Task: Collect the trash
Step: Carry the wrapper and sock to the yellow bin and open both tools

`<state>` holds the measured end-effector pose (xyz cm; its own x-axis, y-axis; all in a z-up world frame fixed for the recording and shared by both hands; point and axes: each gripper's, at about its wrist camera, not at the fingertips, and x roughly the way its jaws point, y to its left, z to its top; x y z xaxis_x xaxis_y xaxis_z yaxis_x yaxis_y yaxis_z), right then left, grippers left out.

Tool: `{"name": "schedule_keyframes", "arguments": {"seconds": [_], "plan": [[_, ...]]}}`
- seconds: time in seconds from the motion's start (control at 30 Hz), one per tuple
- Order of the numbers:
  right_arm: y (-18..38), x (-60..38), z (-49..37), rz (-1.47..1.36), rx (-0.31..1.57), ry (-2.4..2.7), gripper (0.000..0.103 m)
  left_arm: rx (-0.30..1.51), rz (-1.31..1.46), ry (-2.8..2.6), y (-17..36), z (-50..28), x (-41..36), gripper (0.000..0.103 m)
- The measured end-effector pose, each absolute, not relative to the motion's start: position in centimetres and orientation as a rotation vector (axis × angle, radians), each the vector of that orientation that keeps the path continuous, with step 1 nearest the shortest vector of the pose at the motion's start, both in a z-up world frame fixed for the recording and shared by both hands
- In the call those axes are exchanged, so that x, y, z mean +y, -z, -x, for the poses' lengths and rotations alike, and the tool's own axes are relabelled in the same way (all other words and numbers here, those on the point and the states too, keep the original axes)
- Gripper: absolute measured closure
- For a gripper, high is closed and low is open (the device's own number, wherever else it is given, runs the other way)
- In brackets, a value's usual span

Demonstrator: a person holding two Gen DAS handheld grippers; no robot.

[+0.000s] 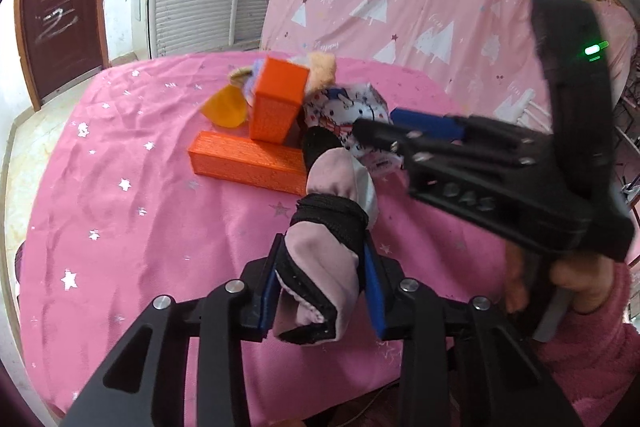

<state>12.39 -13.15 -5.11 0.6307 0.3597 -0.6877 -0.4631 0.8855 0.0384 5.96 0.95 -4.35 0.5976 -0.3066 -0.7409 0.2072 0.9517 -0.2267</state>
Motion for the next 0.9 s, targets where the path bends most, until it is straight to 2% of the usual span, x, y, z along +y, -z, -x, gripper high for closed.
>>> {"name": "schedule_keyframes", "arguments": {"seconds": [0.13, 0.27, 0.37, 0.9], "plan": [[5.3, -12.6, -12.7, 0.154, 0.76, -0.47, 0.062, 0.861, 0.132, 0.285, 3.8, -5.3, 2.0, 0.073], [5.1, -12.1, -12.2, 0.181, 0.742, -0.479, 0.082, 0.86, 0.139, 0.28, 3.7, -5.0, 2.4, 0.073], [4.9, -12.1, -11.6, 0.187, 0.723, -0.483, 0.088, 0.858, 0.134, 0.276, 3.5, -5.1, 2.1, 0.073], [2.9, -18.7, -11.1, 0.067, 0.668, -0.413, 0.089, 0.827, 0.096, 0.272, 1.6, -4.7, -0.5, 0.073]]}}
